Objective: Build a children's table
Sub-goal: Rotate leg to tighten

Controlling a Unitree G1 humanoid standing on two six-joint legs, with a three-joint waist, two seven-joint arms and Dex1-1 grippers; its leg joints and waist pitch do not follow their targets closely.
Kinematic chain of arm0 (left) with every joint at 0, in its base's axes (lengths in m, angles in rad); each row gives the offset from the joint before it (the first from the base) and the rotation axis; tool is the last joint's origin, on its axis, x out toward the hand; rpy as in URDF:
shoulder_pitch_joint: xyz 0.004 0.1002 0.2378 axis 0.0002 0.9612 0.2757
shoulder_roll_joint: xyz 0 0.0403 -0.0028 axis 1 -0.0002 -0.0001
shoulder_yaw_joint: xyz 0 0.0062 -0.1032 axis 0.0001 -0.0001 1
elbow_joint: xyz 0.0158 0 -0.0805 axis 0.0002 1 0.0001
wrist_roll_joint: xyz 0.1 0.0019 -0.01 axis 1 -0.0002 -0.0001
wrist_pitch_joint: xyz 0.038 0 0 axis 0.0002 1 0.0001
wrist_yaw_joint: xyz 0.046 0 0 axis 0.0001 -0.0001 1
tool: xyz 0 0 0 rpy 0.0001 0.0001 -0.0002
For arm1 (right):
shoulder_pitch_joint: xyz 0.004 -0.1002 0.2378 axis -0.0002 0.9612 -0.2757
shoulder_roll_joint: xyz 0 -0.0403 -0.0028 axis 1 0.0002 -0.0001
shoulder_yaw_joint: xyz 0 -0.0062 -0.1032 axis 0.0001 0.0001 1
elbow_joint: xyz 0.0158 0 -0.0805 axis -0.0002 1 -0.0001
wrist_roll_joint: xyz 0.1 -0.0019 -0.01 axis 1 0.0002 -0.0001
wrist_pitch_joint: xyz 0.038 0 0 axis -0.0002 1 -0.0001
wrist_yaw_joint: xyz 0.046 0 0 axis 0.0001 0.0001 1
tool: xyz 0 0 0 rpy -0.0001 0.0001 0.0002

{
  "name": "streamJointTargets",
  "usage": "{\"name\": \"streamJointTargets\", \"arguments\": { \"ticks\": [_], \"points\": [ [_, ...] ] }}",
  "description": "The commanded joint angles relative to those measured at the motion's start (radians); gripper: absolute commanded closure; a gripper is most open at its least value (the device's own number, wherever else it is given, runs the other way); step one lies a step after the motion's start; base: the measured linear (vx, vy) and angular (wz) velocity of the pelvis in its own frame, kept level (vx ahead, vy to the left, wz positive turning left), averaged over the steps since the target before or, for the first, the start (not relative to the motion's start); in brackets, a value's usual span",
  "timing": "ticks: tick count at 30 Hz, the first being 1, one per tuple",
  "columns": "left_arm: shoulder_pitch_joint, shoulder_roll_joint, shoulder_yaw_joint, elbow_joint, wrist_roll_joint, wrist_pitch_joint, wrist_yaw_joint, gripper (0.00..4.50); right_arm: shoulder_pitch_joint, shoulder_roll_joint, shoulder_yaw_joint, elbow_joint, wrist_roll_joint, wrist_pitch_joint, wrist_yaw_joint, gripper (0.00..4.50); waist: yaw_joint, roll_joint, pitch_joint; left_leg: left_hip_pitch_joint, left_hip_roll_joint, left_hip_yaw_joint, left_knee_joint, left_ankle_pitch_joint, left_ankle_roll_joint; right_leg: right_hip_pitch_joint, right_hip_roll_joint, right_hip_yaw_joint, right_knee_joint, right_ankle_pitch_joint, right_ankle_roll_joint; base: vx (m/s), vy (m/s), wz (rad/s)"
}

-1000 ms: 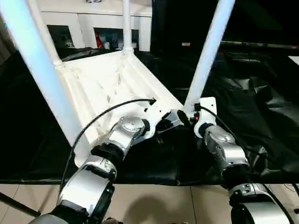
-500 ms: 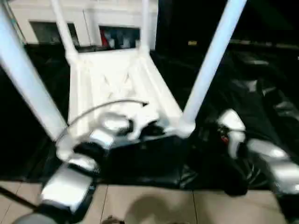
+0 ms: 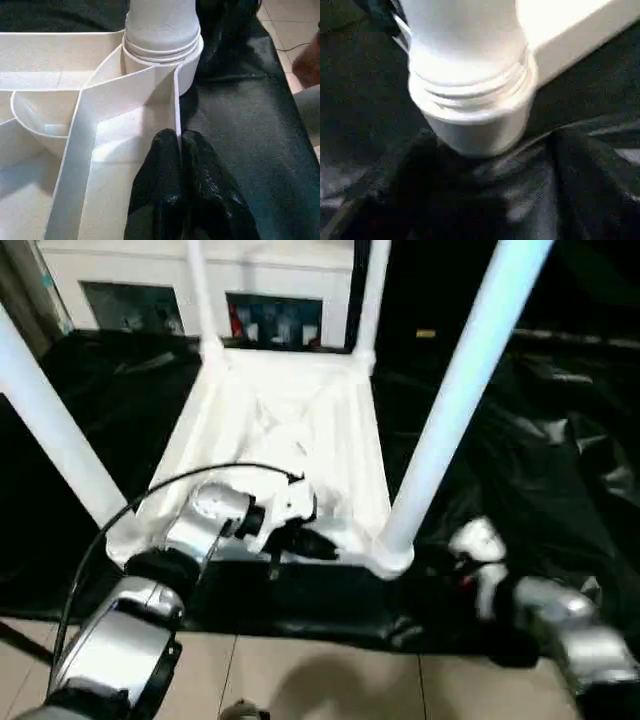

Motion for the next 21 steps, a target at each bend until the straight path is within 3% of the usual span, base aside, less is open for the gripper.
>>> {"name": "streamJointTargets", "arguments": {
  "ticks": [1, 2, 3, 4, 6, 8, 10, 12, 13, 14, 15, 16, 17, 19, 21],
  "points": [
    [0.003, -0.004, 0.013, -0.066, -0.047, 0.020, -0.033, 3.91, 0.004, 0.004, 0.011, 0.045, -0.030, -0.020, -0.015, 0.31, -0.008, -0.002, -0.066, 0.031, 0.034, -0.015, -0.074, -0.330, 0.011, 0.037, -0.052, 0.034, -0.064, -0.296, -0.218, 0.000, 0.000, 0.00],
    [0.004, -0.004, 0.017, -0.071, -0.052, 0.023, -0.034, 3.87, 0.004, 0.005, 0.011, 0.047, -0.031, -0.023, -0.017, 0.31, -0.005, 0.019, -0.067, 0.031, 0.035, -0.019, -0.075, -0.334, 0.005, 0.038, -0.055, 0.034, -0.061, -0.287, -0.225, 0.000, 0.000, 0.00],
    [0.031, 0.013, 0.058, -0.174, -0.116, 0.067, -0.043, 3.82, 0.007, 0.022, 0.009, 0.070, -0.032, -0.056, -0.037, 0.31, -0.007, 0.024, -0.067, 0.031, 0.036, -0.018, -0.076, -0.347, -0.001, 0.039, -0.054, 0.034, -0.060, -0.268, -0.236, 0.000, 0.000, 0.00],
    [0.049, 0.022, 0.079, -0.242, -0.149, 0.106, -0.039, 3.71, 0.009, 0.032, 0.005, 0.081, -0.034, -0.075, -0.053, 0.31, -0.011, 0.024, -0.066, 0.028, 0.036, -0.018, -0.078, -0.357, -0.007, 0.041, -0.053, 0.033, -0.058, -0.242, -0.255, 0.000, 0.000, 0.00],
    [0.072, 0.032, 0.101, -0.321, -0.182, 0.155, -0.026, 3.48, 0.016, 0.042, 0.002, 0.086, -0.035, -0.094, -0.069, 0.31, -0.017, 0.022, -0.065, 0.028, 0.034, -0.016, -0.078, -0.378, -0.007, 0.040, -0.048, 0.032, -0.058, -0.248, -0.261, 0.000, 0.000, 0.00],
    [0.100, 0.033, 0.128, -0.408, -0.216, 0.208, 0.006, 3.35, 0.025, 0.052, -0.002, 0.094, -0.041, -0.119, -0.076, 0.31, -0.026, 0.017, -0.061, 0.027, 0.030, -0.016, -0.078, -0.396, 0.003, 0.040, -0.047, 0.031, -0.066, -0.312, -0.245, 0.000, 0.000, 0.00],
    [0.141, 0.018, 0.181, -0.517, -0.254, 0.278, 0.100, 3.13, 0.038, 0.043, -0.017, 0.093, -0.035, -0.149, -0.065, 0.31, -0.030, 0.020, -0.060, 0.027, 0.032, -0.017, -0.078, -0.395, 0.006, 0.039, -0.049, 0.032, -0.070, -0.352, -0.230, 0.000, 0.000, 0.00],
    [0.155, 0.010, 0.196, -0.536, -0.247, 0.288, 0.144, 2.98, 0.026, -0.005, -0.058, 0.084, -0.002, -0.134, -0.029, 0.31, -0.036, 0.021, -0.061, 0.028, 0.027, -0.017, -0.074, -0.395, 0.019, 0.039, -0.041, 0.030, -0.075, -0.394, -0.203, 0.000, 0.000, 0.00],
    [0.192, -0.009, 0.225, -0.574, -0.229, 0.307, 0.247, 2.92, 0.020, -0.069, -0.123, 0.004, 0.063, -0.068, 0.008, 0.31, -0.032, 0.024, -0.062, 0.035, 0.028, -0.016, -0.073, -0.390, 0.024, 0.036, -0.038, 0.031, -0.079, -0.395, -0.196, 0.000, 0.000, 0.00],
    [0.198, -0.013, 0.231, -0.582, -0.227, 0.312, 0.266, 2.71, 0.020, -0.075, -0.131, -0.009, 0.072, -0.059, 0.011, 0.31, -0.032, 0.025, -0.061, 0.034, 0.032, -0.016, -0.073, -0.389, 0.026, 0.040, -0.036, 0.032, -0.074, -0.373, -0.201, 0.000, 0.000, 0.00],
    [0.223, -0.030, 0.253, -0.609, -0.215, 0.340, 0.346, 2.71, 0.020, -0.083, -0.162, -0.057, 0.096, -0.037, -0.007, 0.31, -0.030, 0.028, -0.060, 0.030, 0.028, -0.015, -0.072, -0.375, 0.035, 0.039, -0.036, 0.032, -0.076, -0.381, -0.192, 0.000, 0.000, 0.00],
    [0.285, -0.091, 0.318, -0.668, -0.202, 0.369, 0.531, 2.62, 0.027, -0.070, -0.217, -0.201, 0.146, 0.040, -0.091, 0.31, -0.040, 0.020, -0.059, 0.022, 0.030, -0.016, -0.073, -0.360, 0.037, 0.044, -0.034, 0.033, -0.073, -0.370, -0.184, 0.000, 0.000, 0.00],
    [0.304, -0.114, 0.342, -0.683, -0.204, 0.383, 0.586, 2.55, 0.030, -0.064, -0.232, -0.253, 0.160, 0.063, -0.120, 0.31, -0.037, 0.020, -0.061, 0.018, 0.028, -0.019, -0.071, -0.340, 0.041, 0.050, -0.037, 0.031, -0.071, -0.364, -0.176, 0.000, 0.000, 0.00],
    [0.345, -0.144, 0.357, -0.719, -0.206, 0.375, 0.651, 2.40, 0.034, -0.051, -0.247, -0.316, 0.194, 0.114, -0.161, 0.31, -0.048, 0.020, -0.063, 0.024, 0.023, -0.018, -0.068, -0.336, 0.051, 0.036, -0.037, 0.027, -0.089, -0.442, -0.137, 0.000, 0.000, 0.00],
    [0.383, -0.166, 0.348, -0.741, -0.192, 0.378, 0.694, 2.27, 0.045, -0.037, -0.249, -0.354, 0.182, 0.098, -0.198, 0.31, -0.057, 0.020, -0.062, 0.021, 0.021, -0.019, -0.069, -0.351, 0.042, 0.031, -0.034, 0.023, -0.097, -0.486, -0.113, 0.000, 0.000, 0.00]
  ]
}}
